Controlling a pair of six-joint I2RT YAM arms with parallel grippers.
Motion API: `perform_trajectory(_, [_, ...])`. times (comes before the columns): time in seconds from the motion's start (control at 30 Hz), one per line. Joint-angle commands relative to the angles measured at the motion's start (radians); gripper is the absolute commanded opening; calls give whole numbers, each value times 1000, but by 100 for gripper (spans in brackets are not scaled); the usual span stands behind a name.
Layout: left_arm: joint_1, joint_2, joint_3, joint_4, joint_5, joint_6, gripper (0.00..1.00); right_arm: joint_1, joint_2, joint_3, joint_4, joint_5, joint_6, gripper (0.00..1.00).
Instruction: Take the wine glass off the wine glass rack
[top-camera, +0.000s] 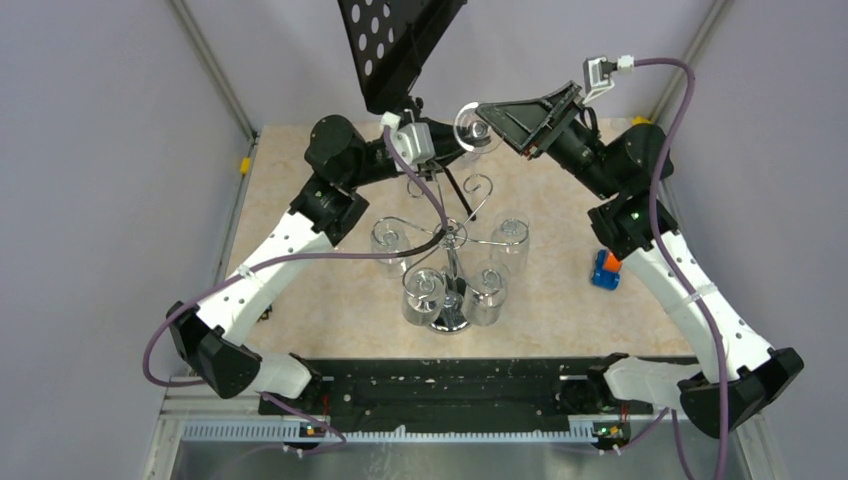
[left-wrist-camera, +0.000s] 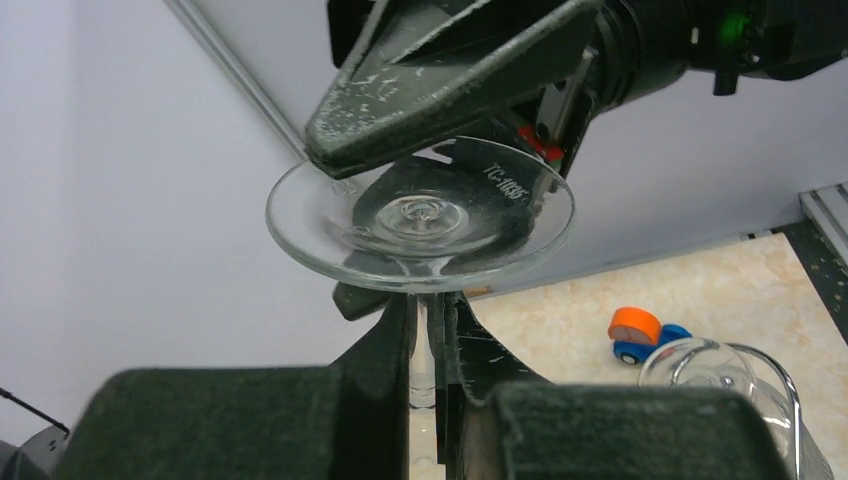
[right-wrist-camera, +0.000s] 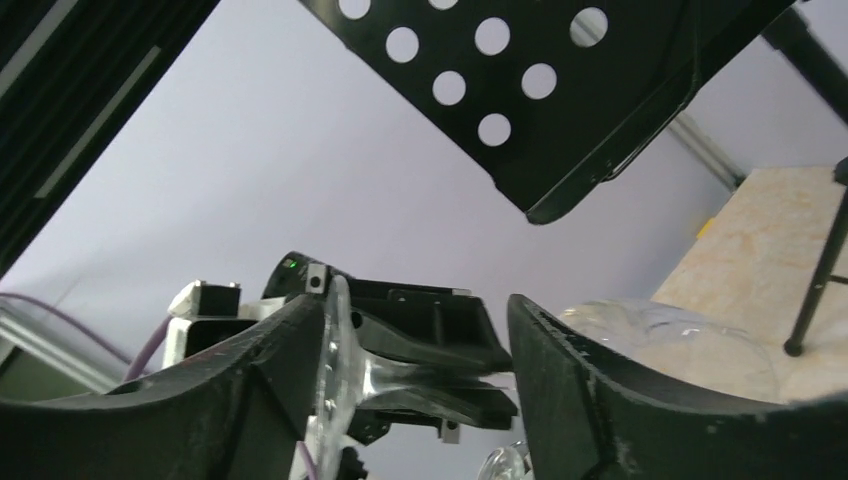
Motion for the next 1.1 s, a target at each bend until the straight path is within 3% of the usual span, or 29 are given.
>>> perform_trajectory(0.0, [-4, -29, -6, 211, -65, -77, 0, 3, -69, -2, 0, 91, -112, 72])
perform_trajectory(0.07, [-4, -27, -19, 266, -100, -139, 0, 0, -109, -52, 16, 144, -131, 77])
perform_trajectory(0.3, [-8, -34, -27, 460, -293, -446, 0, 0, -199, -174, 72, 231, -153, 81])
perform_trajectory(0.43, [-12, -76, -126, 735, -483, -724, 0, 0, -223, -264, 218, 212, -116, 84])
perform_trajectory(0.5, [-11, -95, -144, 777, -562, -811, 0, 0, -231, -293, 278, 199, -103, 86])
perform_trajectory(0.63, [-13, -117, -148, 821, -581, -932, 0, 0, -221, -296, 331, 144, -92, 86])
perform_trajectory(0.83, [-12, -106, -139, 871, -615, -1074, 0, 1, -176, -290, 483, 46, 9, 76])
perform_trajectory(0.97, [-13, -96, -127, 897, -607, -1106, 0, 4, -143, -281, 643, -50, 67, 70])
perform_trajectory(1.07, [-13, -89, -119, 899, -603, -1122, 0, 13, -132, -257, 665, -86, 77, 69])
